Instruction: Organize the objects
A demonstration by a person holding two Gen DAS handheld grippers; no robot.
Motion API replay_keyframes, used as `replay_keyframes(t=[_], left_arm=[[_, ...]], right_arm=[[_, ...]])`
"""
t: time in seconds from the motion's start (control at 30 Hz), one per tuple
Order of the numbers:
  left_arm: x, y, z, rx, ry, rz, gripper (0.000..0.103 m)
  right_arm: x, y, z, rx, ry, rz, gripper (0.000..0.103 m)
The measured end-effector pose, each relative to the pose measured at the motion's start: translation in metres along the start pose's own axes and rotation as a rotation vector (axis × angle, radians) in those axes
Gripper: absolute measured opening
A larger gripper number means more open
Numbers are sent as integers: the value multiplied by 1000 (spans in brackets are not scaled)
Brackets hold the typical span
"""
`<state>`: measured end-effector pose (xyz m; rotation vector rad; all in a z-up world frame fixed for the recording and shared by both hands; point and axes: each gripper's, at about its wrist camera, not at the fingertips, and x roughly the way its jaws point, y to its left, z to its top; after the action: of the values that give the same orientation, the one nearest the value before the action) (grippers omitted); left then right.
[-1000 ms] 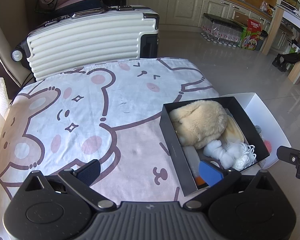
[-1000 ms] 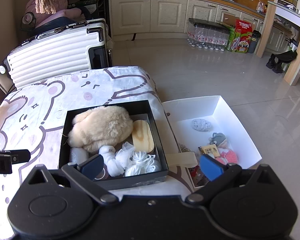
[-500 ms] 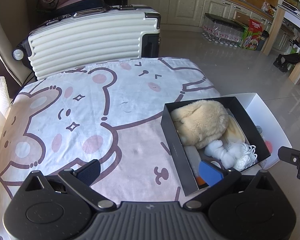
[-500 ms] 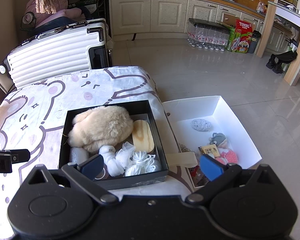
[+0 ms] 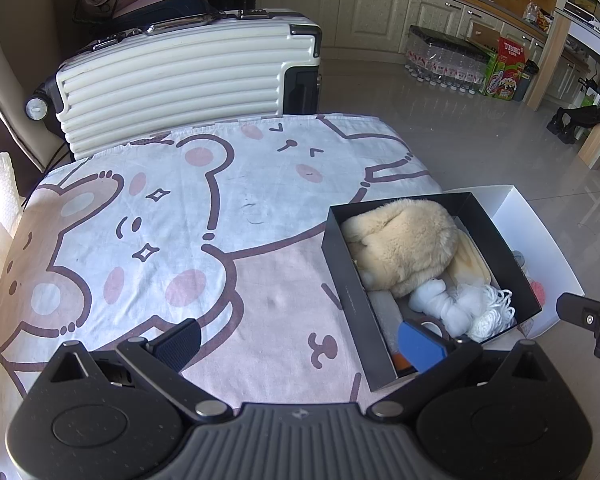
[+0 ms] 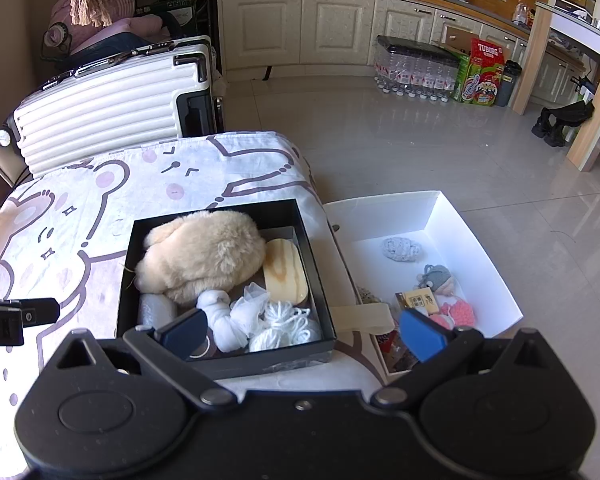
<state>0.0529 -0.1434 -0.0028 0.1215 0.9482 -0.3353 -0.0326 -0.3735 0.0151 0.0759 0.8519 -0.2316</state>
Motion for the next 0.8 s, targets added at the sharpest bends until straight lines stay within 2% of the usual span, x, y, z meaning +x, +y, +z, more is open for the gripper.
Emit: replay_keyframes(t=[0.8], left_arm=[[0, 1, -2, -1, 2, 3, 103]], right_arm=[[0, 1, 0, -1, 1, 0, 103]])
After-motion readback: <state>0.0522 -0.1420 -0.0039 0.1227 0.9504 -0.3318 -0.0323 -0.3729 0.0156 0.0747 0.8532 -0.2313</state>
